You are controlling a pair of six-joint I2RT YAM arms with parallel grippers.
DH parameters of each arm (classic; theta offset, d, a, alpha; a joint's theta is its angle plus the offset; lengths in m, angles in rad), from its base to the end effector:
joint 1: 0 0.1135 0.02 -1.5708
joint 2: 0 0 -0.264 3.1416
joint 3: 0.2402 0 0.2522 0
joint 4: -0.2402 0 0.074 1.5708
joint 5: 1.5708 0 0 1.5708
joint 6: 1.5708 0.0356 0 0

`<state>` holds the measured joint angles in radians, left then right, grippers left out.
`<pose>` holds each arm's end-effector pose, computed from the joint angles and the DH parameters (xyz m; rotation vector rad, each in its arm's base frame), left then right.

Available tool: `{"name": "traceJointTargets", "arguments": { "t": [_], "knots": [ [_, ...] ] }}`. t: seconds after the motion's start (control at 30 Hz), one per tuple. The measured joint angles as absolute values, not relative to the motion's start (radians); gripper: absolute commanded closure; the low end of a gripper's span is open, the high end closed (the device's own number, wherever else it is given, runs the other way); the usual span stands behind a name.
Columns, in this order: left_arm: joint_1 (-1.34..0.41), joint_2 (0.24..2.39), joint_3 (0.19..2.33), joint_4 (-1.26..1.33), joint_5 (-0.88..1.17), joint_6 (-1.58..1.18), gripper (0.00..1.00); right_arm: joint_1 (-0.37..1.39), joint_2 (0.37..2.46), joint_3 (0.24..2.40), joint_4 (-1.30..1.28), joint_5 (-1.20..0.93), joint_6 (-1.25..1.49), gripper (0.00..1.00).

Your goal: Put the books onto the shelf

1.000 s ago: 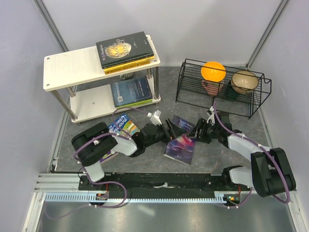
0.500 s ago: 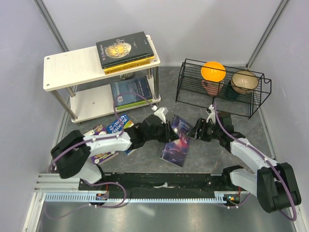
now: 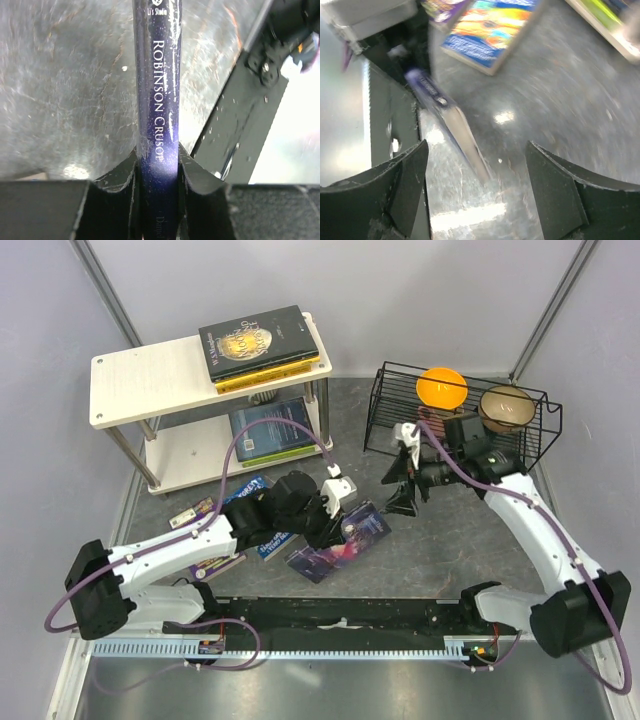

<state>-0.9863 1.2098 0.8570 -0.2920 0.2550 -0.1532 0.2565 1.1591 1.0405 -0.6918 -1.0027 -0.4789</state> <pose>0.1382 -0.2252 0.2670 1.0847 2.0812 -0.8835 0.2138 0.0871 0.3185 -1.1764 1.7826 1.0438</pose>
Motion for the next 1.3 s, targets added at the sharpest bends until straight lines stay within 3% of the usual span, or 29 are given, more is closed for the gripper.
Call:
{"name": "traceJointTargets", "arguments": {
  "t": [0.2,0.27,0.3,0.33,0.4,0.43,0.57,0.6,0.63,0.67,0.73,0.83,1.07,1.3],
  "knots": [
    [-0.99,1.193,0.953,-0.379,0.307,-0.005,0.98,0.414,1.274,1.154,-0.976,-1.044,-0.791,0.16],
    [-0.99,1.182,0.978,-0.399,0.326,0.026,0.99,0.451,1.279,1.154,-1.015,-1.037,-0.833,0.26],
    [-0.991,1.174,0.987,-0.406,0.333,0.038,0.98,0.466,1.278,1.157,-1.028,-1.035,-0.85,0.32],
    [-0.991,1.167,0.995,-0.417,0.342,0.049,0.98,0.48,1.278,1.163,-1.04,-1.033,-0.865,0.52],
    [-0.991,1.155,1.006,-0.428,0.348,0.065,0.98,0.5,1.278,1.179,-1.051,-1.032,-0.894,0.77],
    [-0.991,1.148,1.01,-0.433,0.353,0.073,0.98,0.514,1.279,1.19,-1.054,-1.026,-0.905,1.0],
    [-0.995,1.123,1.016,-0.477,0.364,0.082,0.96,0.549,1.291,1.215,-1.063,-1.011,-0.941,1.0],
    [-0.996,1.117,1.016,-0.484,0.358,0.08,0.86,0.559,1.292,1.216,-1.062,-1.01,-0.943,1.0],
    [-0.999,1.112,1.016,-0.487,0.345,0.077,0.56,0.564,1.293,1.217,-1.058,-1.006,-0.943,1.0],
    [-1.0,1.106,1.016,-0.488,0.333,0.074,0.45,0.567,1.291,1.221,-1.055,-0.999,-0.941,1.0],
    [-1.003,1.079,1.015,-0.469,0.276,0.033,0.24,0.576,1.284,1.237,-1.055,-0.963,-0.934,1.0],
    [-0.981,0.971,1.002,-0.399,0.191,-0.08,0.12,0.588,1.262,1.246,-1.085,-0.859,-0.923,1.0],
    [-0.915,0.694,0.926,-0.274,0.13,-0.43,0.1,0.587,1.198,1.267,-1.135,-0.674,-0.897,1.0],
    [-0.858,0.651,0.696,-0.173,0.139,-0.955,0.08,0.587,1.091,1.29,-1.084,-0.528,-0.892,1.0]
  ]
}}
